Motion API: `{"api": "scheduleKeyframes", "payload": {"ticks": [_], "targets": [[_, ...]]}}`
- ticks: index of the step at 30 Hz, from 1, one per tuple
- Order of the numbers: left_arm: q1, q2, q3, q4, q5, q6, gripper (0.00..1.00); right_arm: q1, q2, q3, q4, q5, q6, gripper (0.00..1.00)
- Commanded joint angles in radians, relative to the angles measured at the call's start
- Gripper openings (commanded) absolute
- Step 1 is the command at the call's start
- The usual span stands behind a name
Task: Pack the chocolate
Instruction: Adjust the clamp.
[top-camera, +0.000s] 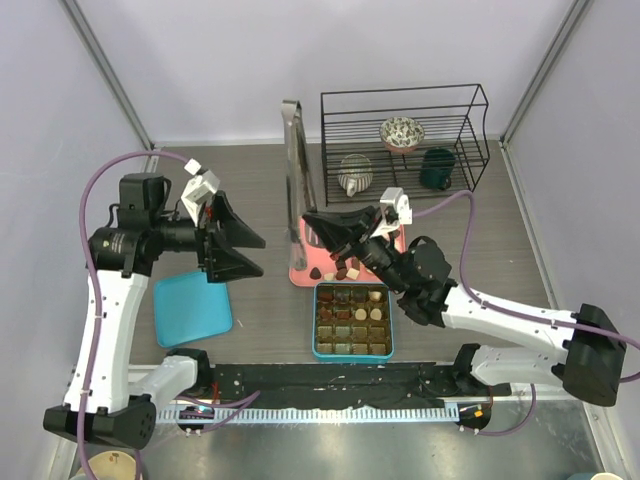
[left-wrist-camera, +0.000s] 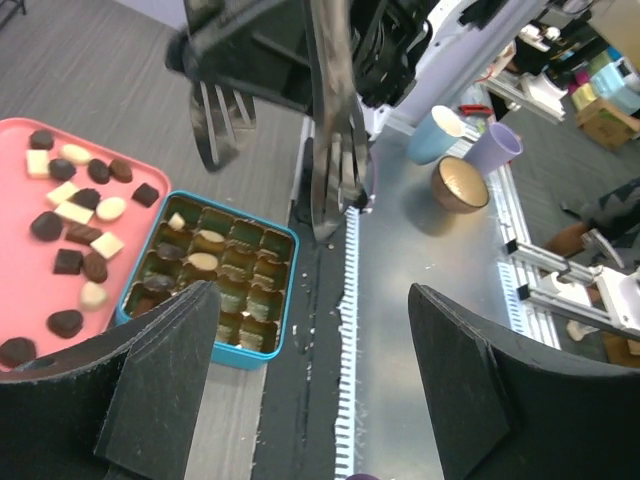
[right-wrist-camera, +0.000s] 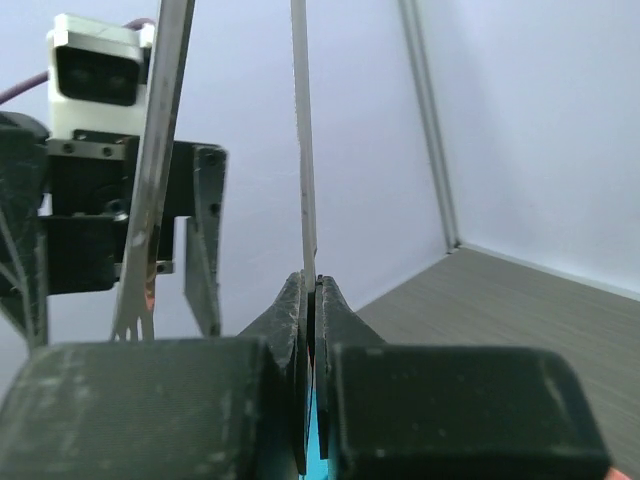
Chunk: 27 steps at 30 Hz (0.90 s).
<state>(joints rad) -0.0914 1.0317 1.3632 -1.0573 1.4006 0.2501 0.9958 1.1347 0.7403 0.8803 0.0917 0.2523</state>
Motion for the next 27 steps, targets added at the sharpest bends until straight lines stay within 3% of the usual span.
{"api": "scheduleKeyframes", "payload": {"ticks": [1, 8, 15, 27], "targets": [[-0.001, -0.042, 0.002, 0.112, 0.261, -0.123, 0.81, 0.096, 0.020, 0.050, 0.100, 0.068, -0.031, 0.01], [-0.021, -0.070, 0.051, 0.112, 0.262, -0.193, 0.79, 0.201, 0.086, 0.099, 0.161, 0.112, -0.096, 0.01], [-0.039, -0.127, 0.080, 0.112, 0.262, -0.210, 0.64, 0.210, 0.149, 0.140, 0.221, 0.115, -0.079, 0.01], [-0.039, -0.148, 0.082, 0.109, 0.261, -0.267, 0.63, 0.213, 0.241, 0.203, 0.308, 0.082, 0.014, 0.01]]}}
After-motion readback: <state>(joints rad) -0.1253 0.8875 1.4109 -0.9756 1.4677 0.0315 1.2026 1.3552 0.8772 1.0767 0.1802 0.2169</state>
